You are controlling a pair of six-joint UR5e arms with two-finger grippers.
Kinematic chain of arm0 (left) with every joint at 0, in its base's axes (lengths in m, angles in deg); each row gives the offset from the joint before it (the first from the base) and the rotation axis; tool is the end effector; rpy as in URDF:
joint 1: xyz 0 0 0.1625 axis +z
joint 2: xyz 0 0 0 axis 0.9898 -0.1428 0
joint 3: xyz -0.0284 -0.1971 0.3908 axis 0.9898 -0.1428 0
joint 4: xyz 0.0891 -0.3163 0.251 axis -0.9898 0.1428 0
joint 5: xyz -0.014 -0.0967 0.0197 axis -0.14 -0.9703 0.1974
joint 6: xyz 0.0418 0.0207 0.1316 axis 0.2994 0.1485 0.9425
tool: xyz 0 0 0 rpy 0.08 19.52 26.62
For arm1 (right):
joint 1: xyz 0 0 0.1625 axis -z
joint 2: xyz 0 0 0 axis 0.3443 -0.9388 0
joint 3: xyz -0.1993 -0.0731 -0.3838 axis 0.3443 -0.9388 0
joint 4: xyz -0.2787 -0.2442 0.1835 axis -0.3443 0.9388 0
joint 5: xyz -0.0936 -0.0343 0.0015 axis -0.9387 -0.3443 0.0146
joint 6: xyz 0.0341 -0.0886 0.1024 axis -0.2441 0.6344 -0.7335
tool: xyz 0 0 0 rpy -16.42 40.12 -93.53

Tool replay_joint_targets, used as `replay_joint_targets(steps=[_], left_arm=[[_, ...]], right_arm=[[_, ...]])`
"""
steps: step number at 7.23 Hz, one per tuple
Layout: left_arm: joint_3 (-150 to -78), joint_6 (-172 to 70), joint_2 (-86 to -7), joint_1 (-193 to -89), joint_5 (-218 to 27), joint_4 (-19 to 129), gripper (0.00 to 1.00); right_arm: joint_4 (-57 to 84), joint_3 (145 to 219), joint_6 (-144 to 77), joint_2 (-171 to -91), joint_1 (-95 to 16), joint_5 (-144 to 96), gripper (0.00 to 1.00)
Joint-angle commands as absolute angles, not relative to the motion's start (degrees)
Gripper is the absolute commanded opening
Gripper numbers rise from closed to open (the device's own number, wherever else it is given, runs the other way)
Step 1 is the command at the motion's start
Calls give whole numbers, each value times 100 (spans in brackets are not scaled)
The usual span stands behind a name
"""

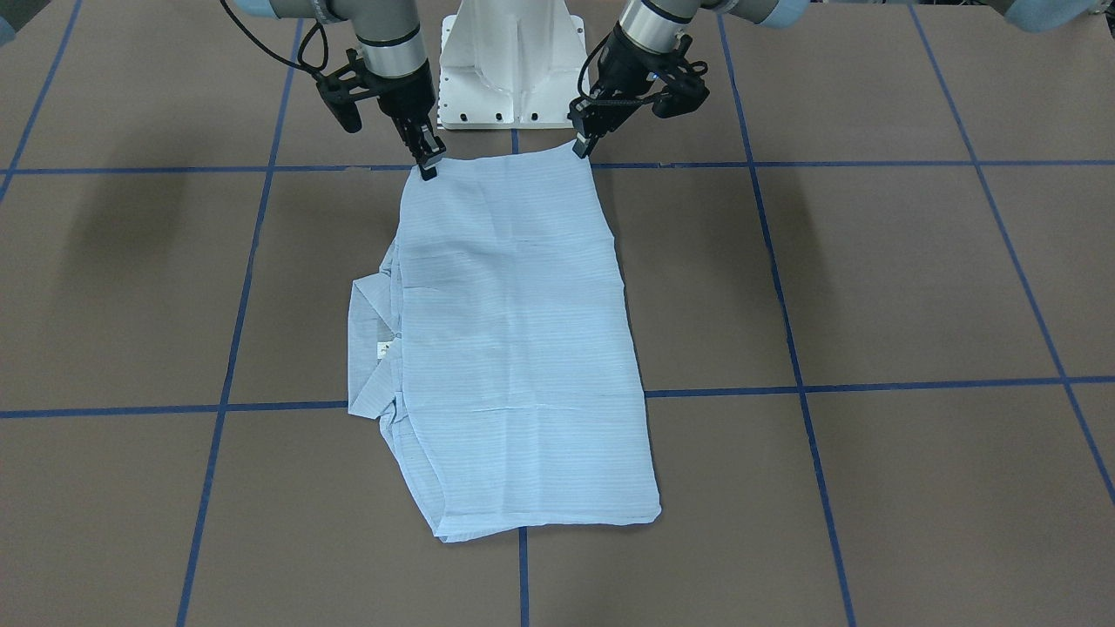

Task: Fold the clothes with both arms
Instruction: 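Lift the near edge with both grippers and fold it away from the robot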

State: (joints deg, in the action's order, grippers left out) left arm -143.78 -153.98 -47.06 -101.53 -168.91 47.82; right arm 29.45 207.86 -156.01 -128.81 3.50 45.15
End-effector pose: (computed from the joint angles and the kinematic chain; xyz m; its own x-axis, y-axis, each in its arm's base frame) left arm 0.4889 -0.3045 0.2252 0.1639 -0.5486 -0.8199 0.3802 0.8020 -0.4606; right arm -0.5216 -0.2891 0.2809 0.2239 0.8504 0.4762 -0.6439 0.4958 -0.5827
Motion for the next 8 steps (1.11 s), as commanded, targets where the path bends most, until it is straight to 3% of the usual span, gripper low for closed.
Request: replay_joint_targets(steps=[1, 3, 5, 8], left_arm=[[-14169, -14982, -4950, -11111, -17421, 4749, 0], [-13756, -14594, -5195, -11622, -17467, 4784, 0], [-13238, -14339, -5537, -12018, -17632, 4819, 0], [-11984, -14101, -5933, -12423, -17634, 5571, 0]], right_arm=[[3089, 20836, -15094, -12741, -478, 5070, 0], [3237, 20618, -14706, -12383, -1164, 5440, 0], [3397, 19943, -14301, -11776, -1622, 5547, 0], [3335, 18232, -13459, -10670, -2116, 5705, 0]])
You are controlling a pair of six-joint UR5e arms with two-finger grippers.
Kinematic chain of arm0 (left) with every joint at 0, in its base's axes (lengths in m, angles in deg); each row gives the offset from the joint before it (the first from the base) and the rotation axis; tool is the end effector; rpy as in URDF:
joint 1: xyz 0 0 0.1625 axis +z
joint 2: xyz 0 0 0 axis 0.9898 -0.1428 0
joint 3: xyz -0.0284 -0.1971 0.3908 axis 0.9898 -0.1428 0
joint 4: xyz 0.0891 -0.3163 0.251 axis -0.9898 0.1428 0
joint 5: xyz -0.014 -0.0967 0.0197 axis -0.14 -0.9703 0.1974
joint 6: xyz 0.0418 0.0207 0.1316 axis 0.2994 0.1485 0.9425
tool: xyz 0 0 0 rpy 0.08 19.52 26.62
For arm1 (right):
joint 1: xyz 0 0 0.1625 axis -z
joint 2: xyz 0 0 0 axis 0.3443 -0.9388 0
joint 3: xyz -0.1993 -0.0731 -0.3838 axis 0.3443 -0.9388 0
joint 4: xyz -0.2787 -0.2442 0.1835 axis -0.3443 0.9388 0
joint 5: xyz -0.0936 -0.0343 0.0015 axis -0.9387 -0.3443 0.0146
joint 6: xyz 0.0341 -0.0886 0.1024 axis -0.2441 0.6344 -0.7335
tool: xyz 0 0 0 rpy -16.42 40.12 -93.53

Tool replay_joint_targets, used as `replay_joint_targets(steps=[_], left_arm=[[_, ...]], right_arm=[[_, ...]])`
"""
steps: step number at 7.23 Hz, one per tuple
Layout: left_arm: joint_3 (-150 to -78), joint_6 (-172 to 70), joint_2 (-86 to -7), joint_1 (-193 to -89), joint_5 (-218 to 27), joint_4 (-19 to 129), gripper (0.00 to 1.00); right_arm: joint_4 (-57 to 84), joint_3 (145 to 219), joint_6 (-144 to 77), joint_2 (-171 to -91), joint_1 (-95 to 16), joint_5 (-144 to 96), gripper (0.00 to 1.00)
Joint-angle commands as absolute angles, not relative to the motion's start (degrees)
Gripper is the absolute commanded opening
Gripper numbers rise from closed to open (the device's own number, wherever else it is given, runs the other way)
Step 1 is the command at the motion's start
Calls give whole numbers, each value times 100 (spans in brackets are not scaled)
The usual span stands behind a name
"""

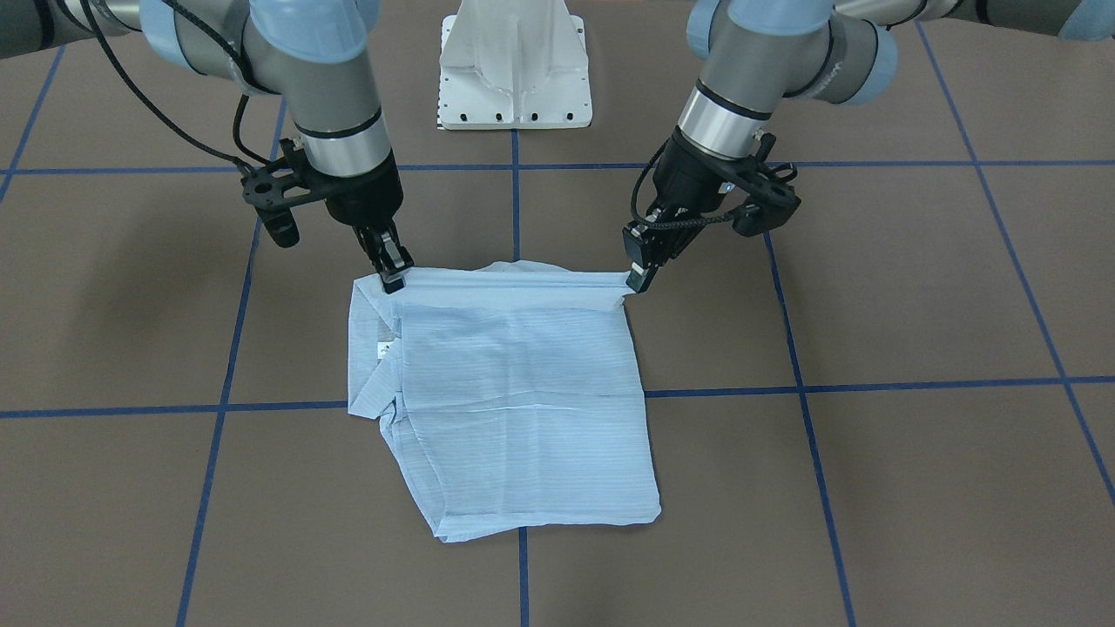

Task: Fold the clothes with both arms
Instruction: 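Lay the folded edge down at the far side and open both grippers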

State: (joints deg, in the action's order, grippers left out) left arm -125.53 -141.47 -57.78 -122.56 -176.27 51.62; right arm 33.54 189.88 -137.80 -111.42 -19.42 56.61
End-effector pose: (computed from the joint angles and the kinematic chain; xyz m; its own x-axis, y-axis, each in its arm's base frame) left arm 0.4433 -0.5192 0.2349 0.1663 -0.4784 -0.8622 0.5533 0.7691 -0.3200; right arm -0.4719 -0.5196 0.2263 0.2283 0.8277 0.5126 -0.7038 0.5041 -0.5006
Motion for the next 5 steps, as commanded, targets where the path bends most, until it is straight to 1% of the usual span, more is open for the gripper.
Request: replay_joint_targets(steps=[1, 2, 4, 5], left_arm=[[-11509, -13935, -6169, -12537, -17625, 5767, 0], [-11217, -13908, -6276, -12617, -17625, 5925, 0], [-10401, -13838, -6636, -12714, -17616, 6356, 0], [-10014, -13741, -6777, -12793, -17607, 6584, 0]], right_arm=[[3327, 17764, -13186, -10440, -2239, 5749, 0], [3309, 17229, -12931, -10125, -2336, 5784, 0], [2241, 16016, -12702, -9754, -2608, 6065, 0], [2202, 15576, -12361, -9509, -2652, 6083, 0]])
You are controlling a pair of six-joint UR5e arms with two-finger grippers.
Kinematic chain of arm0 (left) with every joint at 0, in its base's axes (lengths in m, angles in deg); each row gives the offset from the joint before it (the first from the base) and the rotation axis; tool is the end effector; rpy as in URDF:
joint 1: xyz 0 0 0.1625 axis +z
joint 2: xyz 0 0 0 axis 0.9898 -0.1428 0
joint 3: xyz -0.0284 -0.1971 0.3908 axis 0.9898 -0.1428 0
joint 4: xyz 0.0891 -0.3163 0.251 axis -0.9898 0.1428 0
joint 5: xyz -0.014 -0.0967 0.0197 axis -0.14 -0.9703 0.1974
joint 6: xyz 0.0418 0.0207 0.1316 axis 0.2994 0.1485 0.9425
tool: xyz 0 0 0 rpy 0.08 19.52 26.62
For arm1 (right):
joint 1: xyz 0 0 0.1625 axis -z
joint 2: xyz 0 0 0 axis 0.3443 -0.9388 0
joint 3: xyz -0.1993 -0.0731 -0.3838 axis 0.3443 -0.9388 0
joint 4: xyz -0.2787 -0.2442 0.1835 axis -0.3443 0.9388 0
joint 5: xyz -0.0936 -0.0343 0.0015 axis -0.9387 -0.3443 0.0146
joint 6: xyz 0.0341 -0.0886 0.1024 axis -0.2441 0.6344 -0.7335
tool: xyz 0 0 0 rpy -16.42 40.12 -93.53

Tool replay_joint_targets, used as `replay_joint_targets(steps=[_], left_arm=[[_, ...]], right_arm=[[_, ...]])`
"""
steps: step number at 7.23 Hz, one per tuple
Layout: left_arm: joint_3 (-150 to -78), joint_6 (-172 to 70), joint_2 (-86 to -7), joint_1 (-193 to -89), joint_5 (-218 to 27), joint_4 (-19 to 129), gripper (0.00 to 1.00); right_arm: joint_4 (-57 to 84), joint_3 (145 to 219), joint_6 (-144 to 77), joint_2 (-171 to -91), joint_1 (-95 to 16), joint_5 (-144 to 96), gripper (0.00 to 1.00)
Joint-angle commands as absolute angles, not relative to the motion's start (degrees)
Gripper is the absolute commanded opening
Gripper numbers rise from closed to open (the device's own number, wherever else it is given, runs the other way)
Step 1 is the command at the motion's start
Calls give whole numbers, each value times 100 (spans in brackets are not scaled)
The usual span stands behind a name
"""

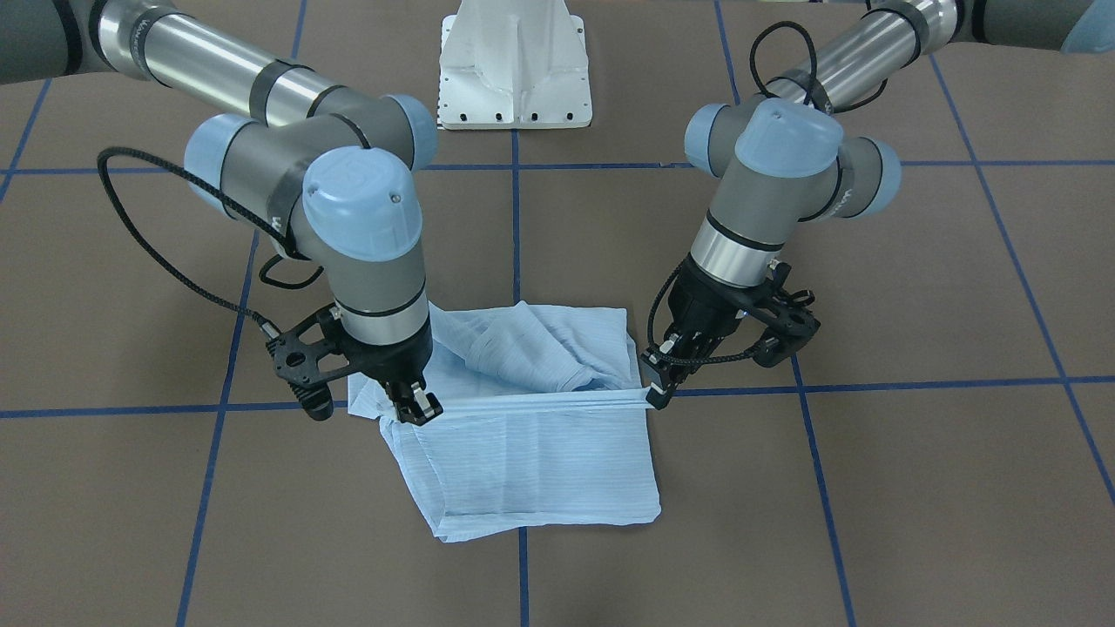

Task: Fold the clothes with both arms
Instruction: 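Lay the folded edge down at the far side and open both grippers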

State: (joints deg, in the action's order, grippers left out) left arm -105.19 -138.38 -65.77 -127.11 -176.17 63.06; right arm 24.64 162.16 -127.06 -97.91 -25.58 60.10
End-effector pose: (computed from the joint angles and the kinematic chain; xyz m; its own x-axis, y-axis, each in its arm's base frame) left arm 0.4719 -0.6251 0.2699 0.1701 -0.4602 -0.8714 0.6092 0.7442 -0.2741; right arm -0.5121 -0.6567 0.2355 0.3252 0.7956 0.5112 -0.7051 0.5642 -0.4296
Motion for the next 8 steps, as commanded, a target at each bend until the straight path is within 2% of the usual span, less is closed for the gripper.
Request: replay_joint_targets(steps=[1, 4, 7, 8], left_arm=[[-9749, -13732, -6874, -12793, -17581, 6804, 0], [-8905, -13618, -7182, -12793, -17354, 7314, 0], [-8290, -13276, -7340, -12793, -17072, 7692, 0], [-8131, -13161, -7367, -12793, -17045, 7789, 9]], right_arm=[[2062, 15223, -12122, -9341, -2662, 6083, 0], [1279, 14194, -11761, -8998, -2697, 6092, 0], [771, 13411, -11690, -8742, -2706, 6083, 25], [543, 13200, -11680, -8733, -2697, 6066, 39]])
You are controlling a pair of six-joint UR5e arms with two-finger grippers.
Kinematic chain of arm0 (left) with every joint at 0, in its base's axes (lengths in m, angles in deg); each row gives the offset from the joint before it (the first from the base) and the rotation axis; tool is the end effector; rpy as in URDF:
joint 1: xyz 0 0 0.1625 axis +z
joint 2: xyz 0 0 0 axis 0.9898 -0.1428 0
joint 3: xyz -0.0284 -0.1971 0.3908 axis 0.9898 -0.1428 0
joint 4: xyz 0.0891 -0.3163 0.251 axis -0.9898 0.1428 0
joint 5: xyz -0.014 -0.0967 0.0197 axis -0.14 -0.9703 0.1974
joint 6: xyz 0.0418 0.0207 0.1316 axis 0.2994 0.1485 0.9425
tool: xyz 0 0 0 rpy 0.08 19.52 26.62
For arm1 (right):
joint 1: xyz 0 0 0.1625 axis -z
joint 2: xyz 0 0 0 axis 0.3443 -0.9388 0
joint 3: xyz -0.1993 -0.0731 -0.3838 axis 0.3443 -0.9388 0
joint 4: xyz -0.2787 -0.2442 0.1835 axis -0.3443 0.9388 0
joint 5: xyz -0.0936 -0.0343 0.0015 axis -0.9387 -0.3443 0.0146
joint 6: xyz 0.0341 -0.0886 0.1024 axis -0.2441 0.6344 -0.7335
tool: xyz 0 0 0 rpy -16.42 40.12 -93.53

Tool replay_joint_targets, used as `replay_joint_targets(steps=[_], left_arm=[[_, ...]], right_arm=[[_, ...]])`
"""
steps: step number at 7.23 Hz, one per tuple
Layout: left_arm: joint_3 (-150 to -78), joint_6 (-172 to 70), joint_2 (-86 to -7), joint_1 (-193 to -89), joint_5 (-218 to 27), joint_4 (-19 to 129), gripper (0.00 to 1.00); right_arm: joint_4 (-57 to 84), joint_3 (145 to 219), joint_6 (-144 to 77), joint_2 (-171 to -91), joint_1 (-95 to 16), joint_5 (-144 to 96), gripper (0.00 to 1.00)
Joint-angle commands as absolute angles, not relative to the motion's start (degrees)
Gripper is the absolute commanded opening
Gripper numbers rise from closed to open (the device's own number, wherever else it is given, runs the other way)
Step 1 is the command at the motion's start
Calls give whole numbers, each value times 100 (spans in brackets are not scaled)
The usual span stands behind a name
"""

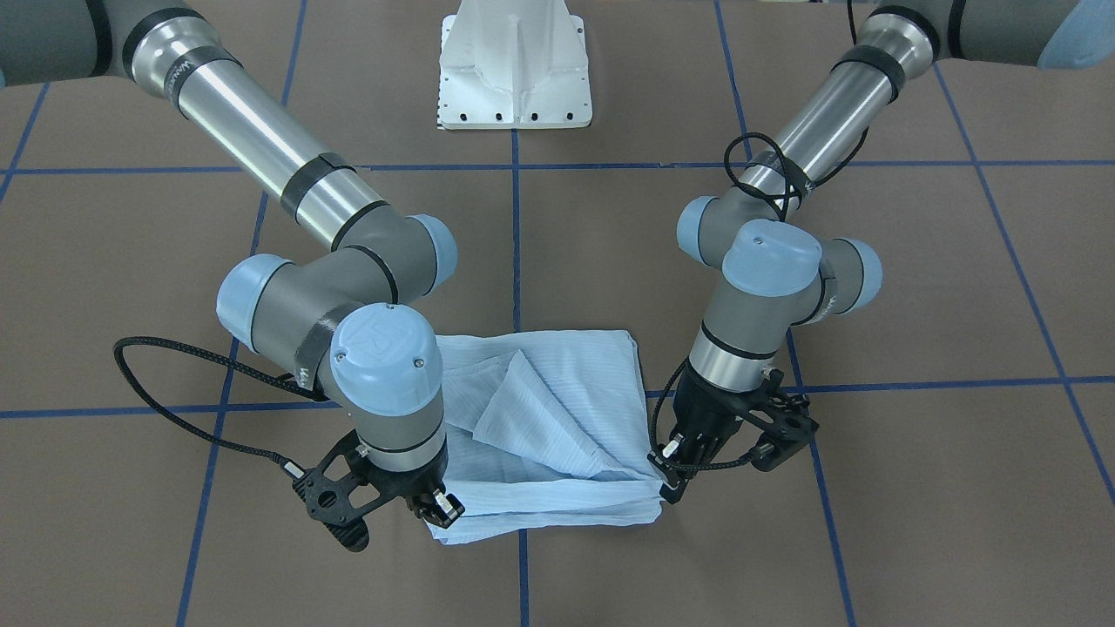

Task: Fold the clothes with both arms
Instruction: 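Lay the folded edge down at the far side and open both grippers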

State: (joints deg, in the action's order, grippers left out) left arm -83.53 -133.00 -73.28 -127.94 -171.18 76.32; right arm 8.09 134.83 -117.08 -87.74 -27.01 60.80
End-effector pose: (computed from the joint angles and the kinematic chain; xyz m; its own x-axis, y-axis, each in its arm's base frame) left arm 0.5121 -0.7004 0.3228 0.2231 -0.3963 -0.8906 0.6677 0.7278 -0.1566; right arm -0.5610 -0.7374 0.2741 0.4306 0.7016 0.5678 -0.6501 0.6775 -0.3441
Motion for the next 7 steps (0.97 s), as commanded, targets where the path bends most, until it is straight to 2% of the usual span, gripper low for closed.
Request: replay_joint_targets(steps=[1, 2, 3, 4, 6, 7], left_arm=[[-8077, -13038, -7393, -12793, -17045, 7834, 60], [-8042, -12950, -7420, -12820, -17045, 7834, 81], [-8032, -12854, -7420, -12907, -17045, 7834, 100], [-8032, -12592, -7420, -13073, -17132, 7826, 100], [-8407, -12431, -7307, -13311, -17805, 7765, 100], [-9019, -12431, -6914, -13373, -18262, 7747, 100]], right_arm=[[532, 13181, -11680, -8733, -2706, 6057, 46], [532, 13172, -11663, -8724, -2740, 6048, 50], [532, 13172, -11506, -8698, -2828, 6066, 62], [540, 13172, -11496, -8680, -2872, 6083, 100], [584, 13407, -11356, -8662, -3126, 6554, 100], [724, 13835, -11416, -8854, -3093, 6662, 100]])
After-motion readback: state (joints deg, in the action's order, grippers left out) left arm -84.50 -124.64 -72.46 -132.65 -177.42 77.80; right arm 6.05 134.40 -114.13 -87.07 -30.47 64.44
